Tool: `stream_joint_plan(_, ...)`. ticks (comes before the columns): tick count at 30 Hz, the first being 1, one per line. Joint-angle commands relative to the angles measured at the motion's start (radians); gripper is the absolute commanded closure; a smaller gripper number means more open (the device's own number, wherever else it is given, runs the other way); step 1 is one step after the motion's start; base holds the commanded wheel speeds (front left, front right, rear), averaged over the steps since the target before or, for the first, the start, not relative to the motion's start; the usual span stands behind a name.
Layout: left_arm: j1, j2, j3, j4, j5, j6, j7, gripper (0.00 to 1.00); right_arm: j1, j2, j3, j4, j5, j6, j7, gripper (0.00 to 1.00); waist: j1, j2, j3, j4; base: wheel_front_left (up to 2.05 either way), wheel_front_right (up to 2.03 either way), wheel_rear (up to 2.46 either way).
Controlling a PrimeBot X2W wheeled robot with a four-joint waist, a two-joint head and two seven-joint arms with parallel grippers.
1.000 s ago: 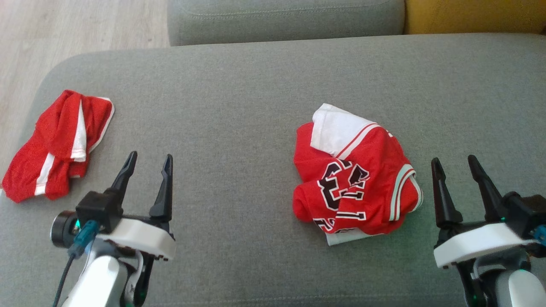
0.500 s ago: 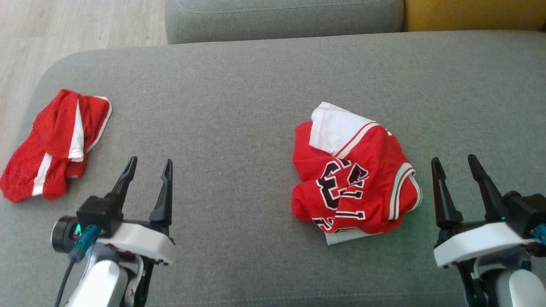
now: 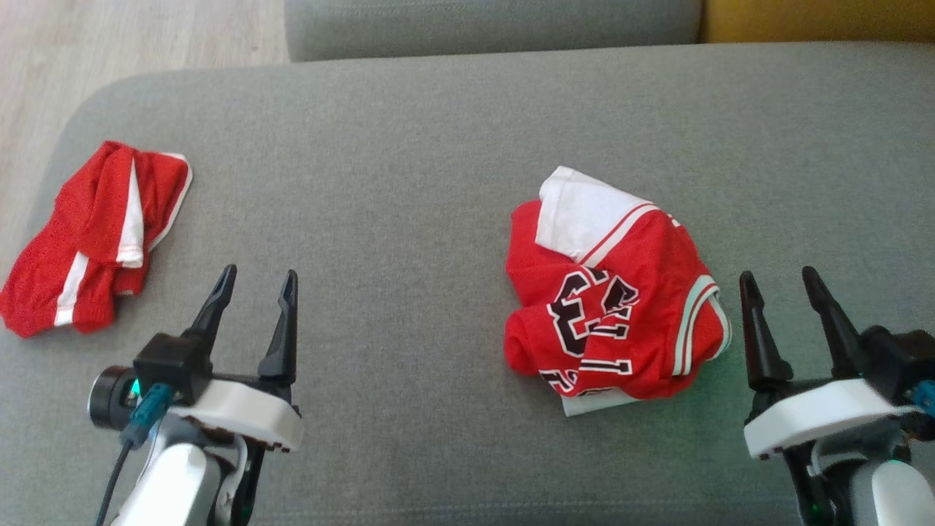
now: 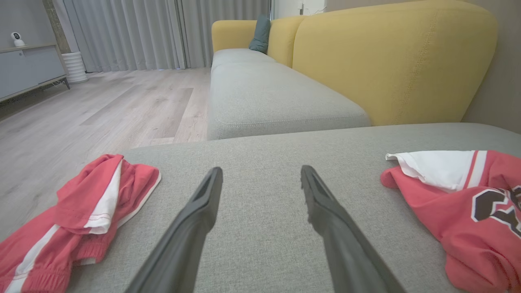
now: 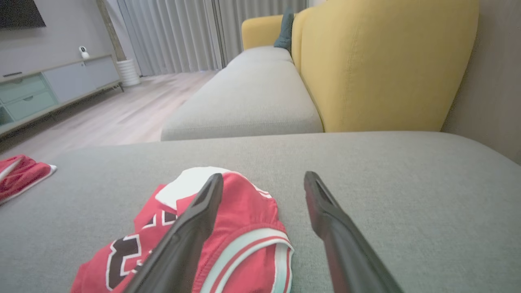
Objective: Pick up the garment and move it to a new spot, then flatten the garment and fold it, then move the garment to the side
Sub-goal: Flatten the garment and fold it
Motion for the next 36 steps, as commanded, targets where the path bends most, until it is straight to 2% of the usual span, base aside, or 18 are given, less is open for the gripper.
stream_joint_plan(1,-0.060,0.015,0.034,-0.037,0.010,0.001,-0.008,0.00,-0.047,-0.005,0.023,-0.026,-0.014,-0.001,0.005,0.00,0.0000,0.0000,0.015,0.007,0.00,0.00,0.00)
stream_joint_plan(7,-0.103,0.006,0.035,-0.061,0.024,-0.003,-0.008,0.00,-0.155,-0.014,0.045,0.049,-0.046,-0.001,0.043,0.00,0.0000,0.0000,0.092,0.029,0.00,0.00,0.00)
stream_joint_plan(14,-0.165,-0.013,0.042,-0.077,0.044,-0.020,-0.008,0.00,-0.370,-0.090,0.076,0.199,-0.013,-0.001,0.107,0.00,0.0000,0.0000,0.192,0.065,0.00,0.00,0.00)
stream_joint_plan(19,-0.199,-0.033,0.047,-0.075,0.061,-0.037,-0.008,0.00,-0.497,-0.150,0.108,0.356,0.003,-0.001,0.190,0.00,0.0000,0.0000,0.238,0.085,0.00,0.00,0.00)
stream_joint_plan(25,-0.221,-0.056,0.051,-0.057,0.079,-0.061,-0.008,0.00,-0.558,-0.175,0.158,0.542,0.028,-0.001,0.304,0.00,0.0000,0.0000,0.258,0.097,0.00,0.00,0.00)
stream_joint_plan(29,-0.225,-0.064,0.055,-0.050,0.088,-0.071,-0.008,0.00,-0.561,-0.169,0.186,0.596,0.056,-0.001,0.359,0.00,0.0000,0.0000,0.259,0.097,0.00,0.00,0.00)
stream_joint_plan(30,-0.225,-0.066,0.057,-0.048,0.091,-0.073,-0.008,0.00,-0.559,-0.167,0.190,0.605,0.064,-0.001,0.371,0.17,0.0000,0.0000,0.257,0.095,0.00,0.00,0.00)
stream_joint_plan(31,-0.225,-0.068,0.059,-0.046,0.094,-0.075,-0.008,0.00,-0.556,-0.164,0.192,0.611,0.074,-0.001,0.380,0.72,0.0000,0.0000,0.256,0.094,0.00,0.00,0.00)
stream_joint_plan(32,-0.224,-0.071,0.060,-0.044,0.096,-0.078,-0.008,0.00,-0.553,-0.161,0.193,0.609,0.084,-0.001,0.381,1.00,0.0000,0.0000,0.255,0.093,0.00,0.00,0.00)
stream_joint_plan(36,-0.219,-0.078,0.073,-0.044,0.106,-0.085,-0.008,0.00,-0.537,-0.156,0.160,0.553,0.086,-0.001,0.328,1.00,0.0000,0.0000,0.246,0.083,0.00,0.00,0.00)
